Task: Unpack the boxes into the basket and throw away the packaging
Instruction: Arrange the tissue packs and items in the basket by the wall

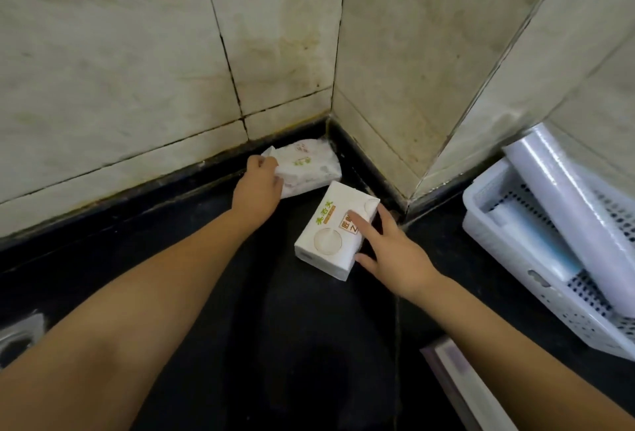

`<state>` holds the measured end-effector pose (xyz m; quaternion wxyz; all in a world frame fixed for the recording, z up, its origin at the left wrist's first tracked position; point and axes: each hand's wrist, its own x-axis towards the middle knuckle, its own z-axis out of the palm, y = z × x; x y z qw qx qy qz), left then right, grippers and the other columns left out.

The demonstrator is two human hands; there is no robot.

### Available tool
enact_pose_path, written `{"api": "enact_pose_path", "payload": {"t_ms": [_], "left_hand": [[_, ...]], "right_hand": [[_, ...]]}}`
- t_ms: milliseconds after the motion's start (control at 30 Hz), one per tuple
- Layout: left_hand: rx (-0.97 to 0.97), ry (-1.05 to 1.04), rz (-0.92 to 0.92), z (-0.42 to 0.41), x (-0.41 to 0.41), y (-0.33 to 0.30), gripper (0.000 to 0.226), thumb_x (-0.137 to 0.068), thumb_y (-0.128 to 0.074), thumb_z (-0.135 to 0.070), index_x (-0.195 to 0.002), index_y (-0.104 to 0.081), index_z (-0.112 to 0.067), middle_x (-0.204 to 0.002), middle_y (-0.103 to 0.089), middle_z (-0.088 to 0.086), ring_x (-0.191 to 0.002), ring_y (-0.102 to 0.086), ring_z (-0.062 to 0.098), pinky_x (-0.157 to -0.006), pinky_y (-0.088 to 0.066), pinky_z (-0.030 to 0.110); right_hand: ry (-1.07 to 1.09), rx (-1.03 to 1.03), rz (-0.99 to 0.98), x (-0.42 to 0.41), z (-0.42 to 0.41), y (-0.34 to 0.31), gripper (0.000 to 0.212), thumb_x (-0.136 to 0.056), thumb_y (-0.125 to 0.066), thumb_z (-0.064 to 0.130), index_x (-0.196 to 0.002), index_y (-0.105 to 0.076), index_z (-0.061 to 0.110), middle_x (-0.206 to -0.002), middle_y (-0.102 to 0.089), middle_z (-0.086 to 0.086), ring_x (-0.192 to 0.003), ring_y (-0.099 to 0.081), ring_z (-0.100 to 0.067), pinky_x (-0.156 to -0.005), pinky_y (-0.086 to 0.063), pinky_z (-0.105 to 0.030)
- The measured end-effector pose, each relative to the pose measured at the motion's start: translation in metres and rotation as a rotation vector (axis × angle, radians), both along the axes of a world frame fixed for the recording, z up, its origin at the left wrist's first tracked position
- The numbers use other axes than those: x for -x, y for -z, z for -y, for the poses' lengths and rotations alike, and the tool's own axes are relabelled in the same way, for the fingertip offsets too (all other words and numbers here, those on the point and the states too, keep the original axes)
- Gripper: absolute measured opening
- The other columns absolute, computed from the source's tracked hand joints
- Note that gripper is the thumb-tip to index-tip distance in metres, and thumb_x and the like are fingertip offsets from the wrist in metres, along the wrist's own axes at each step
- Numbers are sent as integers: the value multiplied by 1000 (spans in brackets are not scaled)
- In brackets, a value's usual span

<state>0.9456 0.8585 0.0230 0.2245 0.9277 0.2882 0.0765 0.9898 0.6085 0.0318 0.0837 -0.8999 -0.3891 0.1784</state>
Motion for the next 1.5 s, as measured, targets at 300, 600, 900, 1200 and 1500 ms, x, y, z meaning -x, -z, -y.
{"api": "enact_pose_path", "payload": {"t_ms": [300,600,900,1200,1500], "left_hand": [[156,-43,341,64,51,-39,20,-91,-53,-23,-106,-51,-11,-121,-37,-2,-83,-44,5,-62,-39,7],[313,-26,393,78,84,-10,80,-89,-59,-26,-144,-5,-46,-150,-19,-6,-113,-37,-4,-83,-39,10],[677,-160,334,84,52,5,77,-90,-49,-9,-147,-6,-39,-138,-48,-8,-112,-49,3,-81,-38,10],[788,-209,388,37,-29,-7,74,-88,-45,-4,-148,-11,-30,-138,-48,-1,-117,-48,12,-94,-40,26],[831,-159,364,43,-13,-17,71,-93,-49,-11,-148,-7,-26,-147,-39,3,-118,-40,5,-96,-36,25]], "right_hand": [[409,-407,-136,20,-49,32,74,-83,-66,35,-139,-20,21,-136,-32,-13,-104,-57,-35,-69,-47,-36],[373,-563,-131,4,-23,20,99,-87,-63,31,-141,19,46,-157,-13,-10,-131,-43,-26,-79,-46,-32],[188,-485,31,-23,-48,30,57,-94,-51,19,-144,-26,28,-143,-30,-6,-103,-58,-25,-82,-48,-34],[182,-519,68,-107,-125,18,46,-93,-46,10,-136,-34,18,-131,-39,-7,-111,-51,-25,-88,-44,-29],[212,-536,41,-80,-109,2,53,-93,-46,10,-142,-27,18,-142,-32,-13,-114,-49,-28,-90,-43,-33]]}}
